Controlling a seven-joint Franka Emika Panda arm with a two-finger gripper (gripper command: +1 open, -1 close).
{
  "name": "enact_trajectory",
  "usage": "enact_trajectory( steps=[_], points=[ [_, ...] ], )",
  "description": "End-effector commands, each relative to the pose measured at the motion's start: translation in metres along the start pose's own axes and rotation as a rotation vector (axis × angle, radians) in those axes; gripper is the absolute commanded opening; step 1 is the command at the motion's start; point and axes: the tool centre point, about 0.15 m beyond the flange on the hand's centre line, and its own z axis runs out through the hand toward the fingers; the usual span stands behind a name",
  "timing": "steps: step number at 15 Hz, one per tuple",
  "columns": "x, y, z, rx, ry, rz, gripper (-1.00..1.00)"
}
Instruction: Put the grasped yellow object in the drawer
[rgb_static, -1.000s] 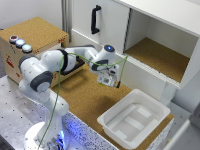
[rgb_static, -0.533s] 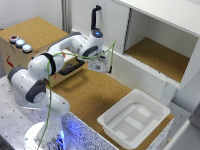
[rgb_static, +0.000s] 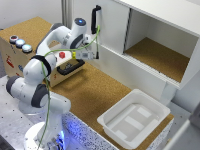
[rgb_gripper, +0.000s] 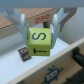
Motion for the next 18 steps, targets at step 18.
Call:
enact_trajectory(
  steps=[18],
  points=[
    [0.040,-0.016,0.187,-0.005,-0.298,-0.606,-1.00]
  ],
)
